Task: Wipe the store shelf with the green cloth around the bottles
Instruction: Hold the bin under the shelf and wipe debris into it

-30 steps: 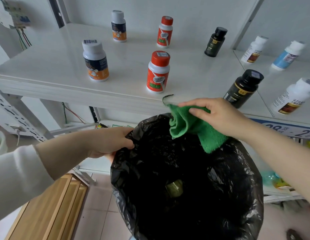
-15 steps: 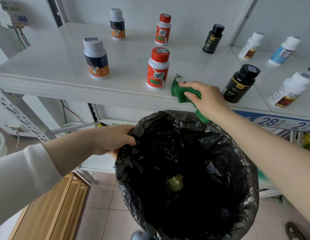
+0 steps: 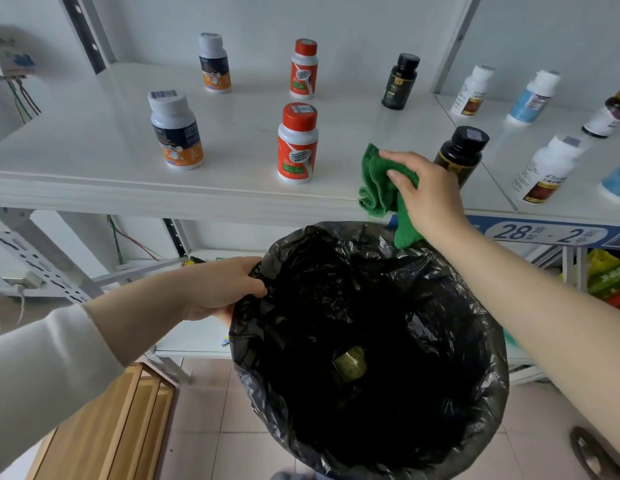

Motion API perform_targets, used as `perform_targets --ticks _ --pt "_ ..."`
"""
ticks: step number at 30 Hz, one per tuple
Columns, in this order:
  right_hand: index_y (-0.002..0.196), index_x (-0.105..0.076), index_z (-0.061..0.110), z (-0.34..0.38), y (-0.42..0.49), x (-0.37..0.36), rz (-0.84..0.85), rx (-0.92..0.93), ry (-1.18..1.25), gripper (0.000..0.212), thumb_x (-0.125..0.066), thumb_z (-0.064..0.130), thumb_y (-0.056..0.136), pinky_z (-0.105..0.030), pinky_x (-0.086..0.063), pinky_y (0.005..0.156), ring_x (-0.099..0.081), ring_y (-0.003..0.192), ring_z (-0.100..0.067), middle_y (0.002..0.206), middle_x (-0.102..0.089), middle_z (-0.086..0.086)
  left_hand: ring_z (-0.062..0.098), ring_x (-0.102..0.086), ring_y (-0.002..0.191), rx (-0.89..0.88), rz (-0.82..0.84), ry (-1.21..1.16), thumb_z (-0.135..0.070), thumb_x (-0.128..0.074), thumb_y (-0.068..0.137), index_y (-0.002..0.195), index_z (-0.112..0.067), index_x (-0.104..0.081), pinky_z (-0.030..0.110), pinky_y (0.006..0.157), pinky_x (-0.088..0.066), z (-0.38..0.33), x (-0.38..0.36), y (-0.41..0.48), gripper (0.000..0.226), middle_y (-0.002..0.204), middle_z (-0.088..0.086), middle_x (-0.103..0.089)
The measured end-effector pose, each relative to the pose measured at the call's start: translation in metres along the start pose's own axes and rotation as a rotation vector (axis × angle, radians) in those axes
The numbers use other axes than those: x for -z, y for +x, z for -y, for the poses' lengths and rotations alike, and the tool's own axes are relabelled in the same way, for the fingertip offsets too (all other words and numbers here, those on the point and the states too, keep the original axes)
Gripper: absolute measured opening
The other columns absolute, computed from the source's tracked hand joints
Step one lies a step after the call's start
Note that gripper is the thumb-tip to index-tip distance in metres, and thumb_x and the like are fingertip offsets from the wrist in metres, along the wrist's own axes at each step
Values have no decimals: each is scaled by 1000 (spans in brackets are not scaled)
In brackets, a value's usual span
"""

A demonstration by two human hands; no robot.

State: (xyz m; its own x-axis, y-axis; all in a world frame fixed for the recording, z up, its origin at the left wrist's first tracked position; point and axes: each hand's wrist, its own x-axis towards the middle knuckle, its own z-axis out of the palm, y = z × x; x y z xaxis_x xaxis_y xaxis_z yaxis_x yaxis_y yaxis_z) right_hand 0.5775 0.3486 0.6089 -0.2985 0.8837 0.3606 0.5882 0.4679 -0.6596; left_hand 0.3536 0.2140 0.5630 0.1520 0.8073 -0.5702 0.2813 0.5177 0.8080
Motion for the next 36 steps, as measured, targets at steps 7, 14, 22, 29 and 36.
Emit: perform_targets --ticks 7,14,22,29,36 --pt "115 -61 31 13 -29 -10 335 165 -47 29 -57 22 89 -7 -42 52 -56 51 1 115 -66 4 23 -68 88 1 -27 1 6 -39 89 100 -24 -60 42 79 -54 -1 -12 2 38 99 7 -70" --pt "117 -59 18 -17 -68 38 319 -325 426 28 -55 22 90 -31 -46 97 -59 105 -12 112 -65 3 18 -69 88 0 -47 -12 6 -40 89 101 -21 -59 33 78 -56 -11 -49 2 36 102 8 -69" --pt "90 -61 14 -102 -125 128 443 -982 921 16 -49 25 92 -29 -56 50 -67 53 -18 67 -70 -7 17 -66 91 2 -35 -11 10 -39 87 106 -22 -59 28 75 -54 -37 -158 20 41 107 8 -68" --pt "91 -60 3 -180 -169 211 316 -1092 1108 24 -49 25 92 -30 -56 49 -69 56 -22 67 -71 -12 31 -61 105 -6 11 -3 12 -36 86 109 -13 -57 43 93 -48 -79 -263 56 39 115 17 -63" --pt "92 -58 1 -226 -181 271 210 -1138 1178 24 -45 21 94 -37 -56 53 -69 63 -28 75 -70 -18 17 -63 80 -28 49 31 10 -36 88 112 -10 -55 21 57 -53 -128 -325 89 37 100 10 -65"
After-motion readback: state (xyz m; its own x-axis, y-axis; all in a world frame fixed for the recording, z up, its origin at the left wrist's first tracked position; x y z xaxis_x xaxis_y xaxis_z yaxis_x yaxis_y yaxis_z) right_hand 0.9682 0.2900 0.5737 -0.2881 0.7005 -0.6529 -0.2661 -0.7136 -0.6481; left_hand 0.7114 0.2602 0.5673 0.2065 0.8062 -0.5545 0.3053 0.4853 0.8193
